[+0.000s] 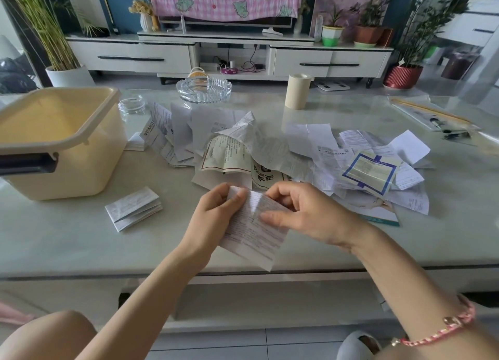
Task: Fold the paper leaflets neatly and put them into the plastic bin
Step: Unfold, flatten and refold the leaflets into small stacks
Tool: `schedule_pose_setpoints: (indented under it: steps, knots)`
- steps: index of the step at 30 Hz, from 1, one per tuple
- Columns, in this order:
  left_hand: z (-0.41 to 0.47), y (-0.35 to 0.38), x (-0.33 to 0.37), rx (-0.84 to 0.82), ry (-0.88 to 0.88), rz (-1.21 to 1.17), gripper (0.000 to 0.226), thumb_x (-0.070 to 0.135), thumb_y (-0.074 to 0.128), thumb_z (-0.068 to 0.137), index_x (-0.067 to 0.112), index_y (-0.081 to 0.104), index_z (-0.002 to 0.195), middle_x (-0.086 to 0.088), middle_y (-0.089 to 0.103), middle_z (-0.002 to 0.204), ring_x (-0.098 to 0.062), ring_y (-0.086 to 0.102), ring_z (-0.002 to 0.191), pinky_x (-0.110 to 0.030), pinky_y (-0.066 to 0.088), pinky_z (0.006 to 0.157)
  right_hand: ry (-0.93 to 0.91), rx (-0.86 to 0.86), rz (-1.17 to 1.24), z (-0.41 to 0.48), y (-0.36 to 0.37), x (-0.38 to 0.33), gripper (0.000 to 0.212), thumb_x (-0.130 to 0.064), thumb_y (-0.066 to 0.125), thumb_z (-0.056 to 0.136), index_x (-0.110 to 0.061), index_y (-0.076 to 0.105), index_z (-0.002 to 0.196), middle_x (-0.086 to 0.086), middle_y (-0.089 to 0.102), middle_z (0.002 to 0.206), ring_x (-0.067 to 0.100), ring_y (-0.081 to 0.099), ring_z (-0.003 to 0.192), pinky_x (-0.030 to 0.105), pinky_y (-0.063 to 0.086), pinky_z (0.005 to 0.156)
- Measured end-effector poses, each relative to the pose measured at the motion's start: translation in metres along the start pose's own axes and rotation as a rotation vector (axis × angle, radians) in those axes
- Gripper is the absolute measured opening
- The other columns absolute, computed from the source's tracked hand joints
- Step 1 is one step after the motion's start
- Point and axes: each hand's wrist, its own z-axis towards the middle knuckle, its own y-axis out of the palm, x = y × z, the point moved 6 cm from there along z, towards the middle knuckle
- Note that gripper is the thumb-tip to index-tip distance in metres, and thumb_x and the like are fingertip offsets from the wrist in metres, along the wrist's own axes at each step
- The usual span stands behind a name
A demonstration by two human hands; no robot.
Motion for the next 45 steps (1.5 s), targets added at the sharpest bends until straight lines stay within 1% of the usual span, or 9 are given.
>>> schedule_pose_setpoints:
  steps: [5, 8, 11, 14, 20, 23, 31, 36, 45]
  knots:
    - [-0.003, 0.012, -0.01, -0.149, -0.183, -0.107, 0.02, 0.025, 0.046, 0.095, 0.015, 0.061, 0.087, 0.002, 0.064, 0.07, -0.009, 0.059, 0.062, -0.021, 0.047, 0.058, -0.139, 0.132, 0.08, 0.003, 0.009, -0.009, 0.008, -0.01, 0.074, 0.076, -0.012, 0.069, 0.081, -0.007, 0.063, 0.109, 0.005, 0.06, 0.098, 0.022, 0.046, 0.091]
    - [-0.013, 0.025, -0.019, -0.288, -0.324, -0.145, 0.026, 0.017, 0.037, 0.097, 0.009, 0.062, 0.093, -0.003, 0.063, 0.067, -0.008, 0.057, 0.051, -0.016, 0.046, 0.047, -0.113, 0.146, 0.2, 0.004, 0.014, -0.008, 0.007, -0.006, 0.071, 0.078, -0.012, 0.068, 0.081, 0.008, 0.069, 0.094, 0.013, 0.062, 0.081, 0.025, 0.051, 0.071]
    - [-0.012, 0.023, -0.021, -0.306, -0.373, -0.248, 0.039, 0.026, 0.033, 0.099, 0.001, 0.06, 0.111, -0.012, 0.069, 0.083, -0.019, 0.066, 0.069, -0.025, 0.056, 0.062, -0.088, 0.242, 0.16, 0.006, 0.003, -0.005, 0.006, -0.01, 0.069, 0.082, -0.01, 0.064, 0.081, 0.007, 0.064, 0.079, 0.008, 0.06, 0.069, 0.021, 0.05, 0.06]
    - [-0.012, 0.021, -0.019, -0.356, -0.445, -0.399, 0.062, 0.05, 0.028, 0.095, 0.0, 0.063, 0.105, -0.021, 0.069, 0.093, -0.03, 0.068, 0.075, -0.035, 0.057, 0.066, -0.054, 0.276, -0.054, 0.011, -0.006, 0.0, 0.011, -0.018, 0.069, 0.083, -0.009, 0.063, 0.085, 0.008, 0.067, 0.083, 0.015, 0.063, 0.075, 0.032, 0.055, 0.068]
    - [-0.016, 0.02, -0.018, -0.358, -0.276, -0.177, 0.039, 0.037, 0.049, 0.084, 0.007, 0.064, 0.103, -0.013, 0.07, 0.091, -0.019, 0.053, 0.067, -0.025, 0.046, 0.061, 0.011, 0.222, -0.061, 0.013, -0.005, 0.004, 0.02, -0.021, 0.064, 0.087, -0.002, 0.063, 0.094, 0.015, 0.067, 0.089, 0.014, 0.061, 0.074, 0.021, 0.053, 0.062]
    - [-0.016, 0.015, -0.015, -0.334, -0.25, -0.222, 0.034, 0.031, 0.049, 0.086, 0.006, 0.063, 0.104, -0.012, 0.07, 0.086, -0.014, 0.054, 0.056, -0.022, 0.047, 0.057, 0.071, 0.149, 0.148, 0.012, -0.005, 0.006, 0.02, -0.013, 0.067, 0.084, -0.006, 0.062, 0.102, 0.012, 0.063, 0.094, 0.015, 0.063, 0.081, 0.027, 0.057, 0.072]
    - [-0.013, 0.014, -0.01, -0.338, -0.177, -0.375, 0.037, 0.036, 0.044, 0.084, 0.011, 0.062, 0.104, -0.006, 0.071, 0.089, -0.014, 0.067, 0.072, -0.023, 0.054, 0.065, -0.073, 0.223, 0.407, 0.004, -0.014, -0.014, 0.022, 0.005, 0.07, 0.073, -0.006, 0.056, 0.086, 0.003, 0.065, 0.074, 0.014, 0.063, 0.062, 0.021, 0.054, 0.062]
    - [-0.008, 0.003, -0.003, -0.225, -0.01, -0.143, 0.038, 0.026, 0.058, 0.076, 0.007, 0.064, 0.109, -0.009, 0.072, 0.099, -0.018, 0.067, 0.089, -0.027, 0.055, 0.076, -0.15, 0.327, 0.198, 0.003, -0.013, -0.014, 0.022, 0.0, 0.073, 0.075, -0.013, 0.055, 0.077, 0.001, 0.061, 0.066, 0.009, 0.058, 0.056, 0.02, 0.049, 0.056]
    - [-0.011, 0.003, 0.006, -0.09, 0.169, -0.051, 0.023, 0.029, 0.058, 0.075, 0.014, 0.068, 0.088, 0.005, 0.07, 0.07, -0.007, 0.065, 0.069, -0.024, 0.056, 0.064, -0.195, 0.342, -0.004, -0.002, -0.007, -0.012, 0.026, -0.008, 0.075, 0.076, -0.024, 0.056, 0.082, -0.006, 0.063, 0.064, 0.006, 0.058, 0.06, 0.018, 0.047, 0.06]
